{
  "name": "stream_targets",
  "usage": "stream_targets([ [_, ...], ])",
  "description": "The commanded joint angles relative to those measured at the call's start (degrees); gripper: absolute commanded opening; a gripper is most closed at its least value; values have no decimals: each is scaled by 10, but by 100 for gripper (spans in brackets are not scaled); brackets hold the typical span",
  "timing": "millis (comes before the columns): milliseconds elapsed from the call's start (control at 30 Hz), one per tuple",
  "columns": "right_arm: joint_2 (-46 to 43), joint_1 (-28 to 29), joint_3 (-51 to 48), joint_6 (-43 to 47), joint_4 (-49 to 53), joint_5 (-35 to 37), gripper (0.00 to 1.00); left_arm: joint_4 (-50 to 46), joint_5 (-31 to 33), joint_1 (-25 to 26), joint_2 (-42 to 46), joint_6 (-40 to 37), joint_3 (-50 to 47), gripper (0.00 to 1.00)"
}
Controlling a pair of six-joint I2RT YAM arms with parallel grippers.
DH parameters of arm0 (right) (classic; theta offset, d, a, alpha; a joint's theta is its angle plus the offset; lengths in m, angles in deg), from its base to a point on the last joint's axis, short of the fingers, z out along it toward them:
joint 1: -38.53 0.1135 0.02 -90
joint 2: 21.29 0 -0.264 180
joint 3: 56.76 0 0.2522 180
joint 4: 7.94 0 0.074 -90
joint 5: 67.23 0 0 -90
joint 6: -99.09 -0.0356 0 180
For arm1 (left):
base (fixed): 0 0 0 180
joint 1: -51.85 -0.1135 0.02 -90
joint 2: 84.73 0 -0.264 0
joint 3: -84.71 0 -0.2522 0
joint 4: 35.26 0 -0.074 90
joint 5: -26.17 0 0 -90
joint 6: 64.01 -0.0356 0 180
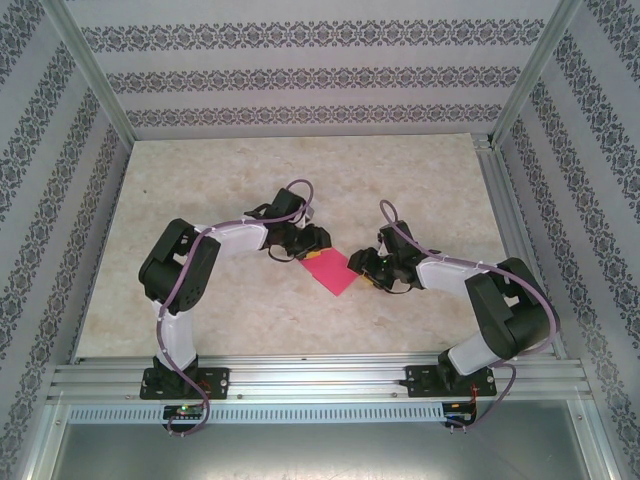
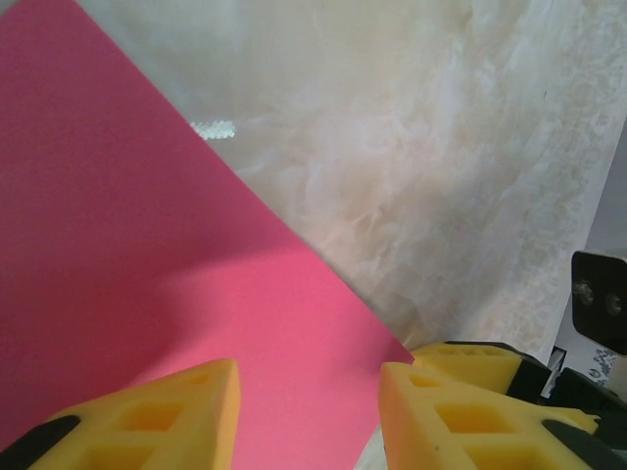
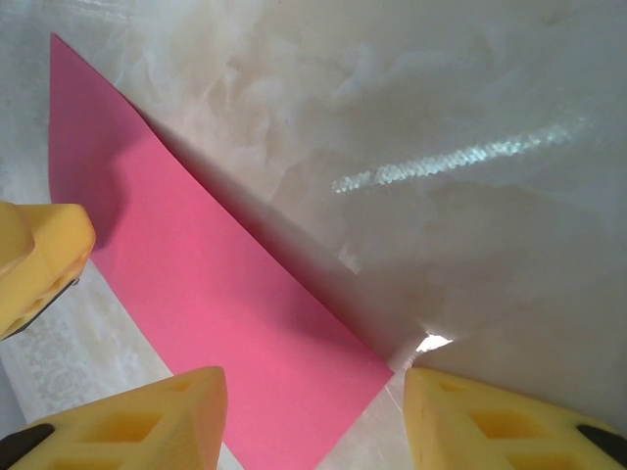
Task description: Fold a paper plane with a square sheet of paper (pick it up from the middle)
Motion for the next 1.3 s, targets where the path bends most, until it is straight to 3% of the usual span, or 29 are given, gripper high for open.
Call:
stream_targets([
  [0,11,2,2,-10,-69,-28,50,-14,0,8,-9,-11,17,44],
  [700,-10,45,-40,47,-191,-46,54,-34,-38,12,-55,30,65,57],
  [1100,-58,39,-76,52,-196,-31,52,1,-62,27,-34,72,56,58],
  [1267,-71,33,-97,57,-232,-47,52,3,-65,37,-42,80,68,63],
])
